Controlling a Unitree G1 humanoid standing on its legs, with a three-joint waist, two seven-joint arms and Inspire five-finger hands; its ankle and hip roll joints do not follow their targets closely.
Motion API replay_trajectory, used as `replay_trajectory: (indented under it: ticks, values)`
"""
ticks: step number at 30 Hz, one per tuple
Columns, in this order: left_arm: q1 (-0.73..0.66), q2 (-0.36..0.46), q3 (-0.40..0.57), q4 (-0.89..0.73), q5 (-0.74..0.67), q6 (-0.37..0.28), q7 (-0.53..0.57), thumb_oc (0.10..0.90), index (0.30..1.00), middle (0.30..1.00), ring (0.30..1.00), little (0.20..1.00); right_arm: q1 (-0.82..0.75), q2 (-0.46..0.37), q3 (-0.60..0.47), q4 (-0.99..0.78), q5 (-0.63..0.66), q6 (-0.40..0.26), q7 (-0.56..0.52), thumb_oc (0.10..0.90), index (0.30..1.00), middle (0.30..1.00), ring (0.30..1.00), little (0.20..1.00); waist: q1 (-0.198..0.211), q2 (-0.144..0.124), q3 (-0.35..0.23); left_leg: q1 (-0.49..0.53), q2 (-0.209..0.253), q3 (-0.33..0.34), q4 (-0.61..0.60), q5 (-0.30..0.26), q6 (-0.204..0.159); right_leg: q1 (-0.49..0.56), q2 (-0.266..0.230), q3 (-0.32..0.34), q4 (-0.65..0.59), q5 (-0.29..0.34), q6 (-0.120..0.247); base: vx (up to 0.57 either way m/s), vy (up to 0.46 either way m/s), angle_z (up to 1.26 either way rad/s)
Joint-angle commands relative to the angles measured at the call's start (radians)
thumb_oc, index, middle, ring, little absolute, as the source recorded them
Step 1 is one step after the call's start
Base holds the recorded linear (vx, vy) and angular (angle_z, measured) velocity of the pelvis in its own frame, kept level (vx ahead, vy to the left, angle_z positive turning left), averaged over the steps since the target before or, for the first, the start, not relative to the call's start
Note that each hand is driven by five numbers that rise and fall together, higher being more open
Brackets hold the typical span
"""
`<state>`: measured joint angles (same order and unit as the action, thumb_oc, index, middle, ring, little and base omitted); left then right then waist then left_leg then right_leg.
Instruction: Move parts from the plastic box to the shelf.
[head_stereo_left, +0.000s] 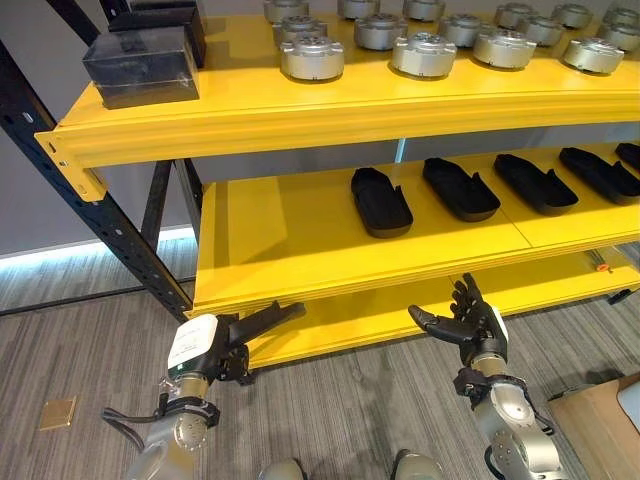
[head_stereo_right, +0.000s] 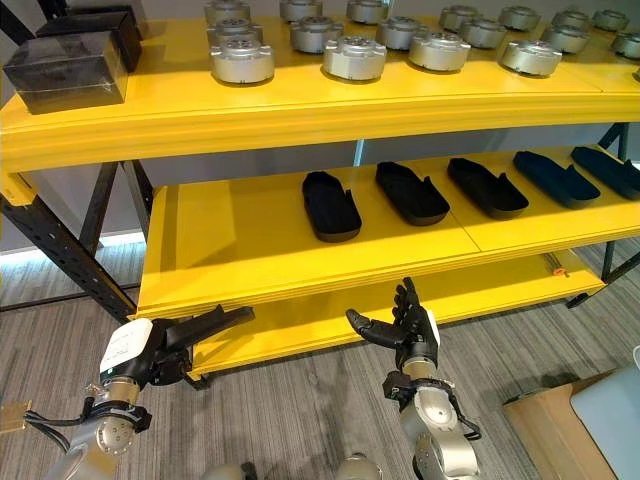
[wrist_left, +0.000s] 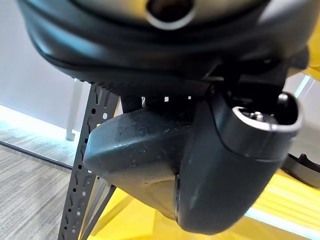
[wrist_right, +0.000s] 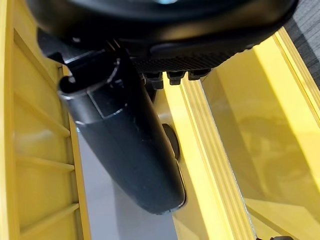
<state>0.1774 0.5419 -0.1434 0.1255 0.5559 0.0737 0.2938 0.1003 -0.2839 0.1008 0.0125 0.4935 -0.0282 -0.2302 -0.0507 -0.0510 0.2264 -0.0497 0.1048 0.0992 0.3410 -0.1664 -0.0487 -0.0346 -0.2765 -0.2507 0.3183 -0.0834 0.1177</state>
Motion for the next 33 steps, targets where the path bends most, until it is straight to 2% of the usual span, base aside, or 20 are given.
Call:
replay_trajectory:
  ticks: [1, 10, 22, 33]
  values:
    - [-0.176, 0.036, 0.200, -0.194, -0.025, -0.065, 0.204, 0.400, 0.300, 0.300, 0.300, 0.300, -0.079, -0.028, -0.042, -0.043, 0.005, -0.104, 0.001, 0.900, 1.000, 1.000, 1.000, 1.000, 0.003, 0.013, -0.107, 0.039, 0.104, 0.007, -0.041, 0.030, -0.050, 0.062, -0.030, 0.006, 0.010, -0.105, 0.021, 0.02, -0.066, 0.03]
    - [-0.191, 0.036, 0.235, -0.247, -0.032, -0.073, 0.239, 0.400, 0.300, 0.300, 0.300, 0.300, -0.089, -0.032, -0.044, -0.073, 0.005, -0.117, -0.001, 0.900, 1.000, 1.000, 1.000, 1.000, 0.006, 0.024, -0.097, 0.039, 0.109, 0.005, -0.045, 0.031, -0.056, 0.071, -0.031, 0.001, 0.010, -0.112, 0.019, 0.01, -0.015, 0.01]
    - [-0.198, 0.056, 0.337, -0.336, -0.034, -0.079, 0.306, 0.400, 0.300, 0.300, 0.300, 0.300, -0.075, -0.040, -0.066, -0.136, 0.004, -0.133, 0.012, 0.900, 1.000, 1.000, 1.000, 1.000, 0.000, 0.036, -0.103, 0.029, 0.111, 0.016, -0.070, 0.036, -0.054, 0.061, -0.028, 0.010, -0.024, -0.100, 0.024, 0.02, -0.004, -0.02]
    - [-0.294, 0.112, 0.386, -0.334, -0.025, -0.054, 0.363, 0.400, 0.300, 0.300, 0.300, 0.300, -0.076, -0.049, -0.058, -0.160, 0.010, -0.136, 0.023, 0.900, 1.000, 1.000, 1.000, 1.000, -0.015, 0.051, -0.105, 0.008, 0.112, 0.032, -0.082, 0.038, -0.057, 0.032, -0.021, 0.028, -0.053, -0.088, 0.030, 0.01, -0.002, -0.01]
